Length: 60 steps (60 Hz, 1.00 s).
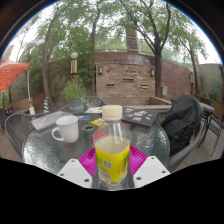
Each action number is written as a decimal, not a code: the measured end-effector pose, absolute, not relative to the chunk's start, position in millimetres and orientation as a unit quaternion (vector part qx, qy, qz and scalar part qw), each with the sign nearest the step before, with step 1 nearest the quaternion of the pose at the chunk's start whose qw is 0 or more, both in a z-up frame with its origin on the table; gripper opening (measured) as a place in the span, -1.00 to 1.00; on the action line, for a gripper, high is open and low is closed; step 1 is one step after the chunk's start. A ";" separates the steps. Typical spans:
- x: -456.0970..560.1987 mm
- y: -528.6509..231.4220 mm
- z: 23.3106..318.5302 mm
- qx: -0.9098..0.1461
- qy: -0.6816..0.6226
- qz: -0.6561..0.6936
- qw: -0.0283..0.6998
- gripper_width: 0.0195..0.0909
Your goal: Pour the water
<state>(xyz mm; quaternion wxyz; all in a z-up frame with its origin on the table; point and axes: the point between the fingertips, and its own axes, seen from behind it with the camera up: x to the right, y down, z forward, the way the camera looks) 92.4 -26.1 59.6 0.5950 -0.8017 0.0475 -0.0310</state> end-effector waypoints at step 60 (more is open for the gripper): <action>-24.6 173.9 197.3 -0.376 -0.685 -0.532 0.326 -0.39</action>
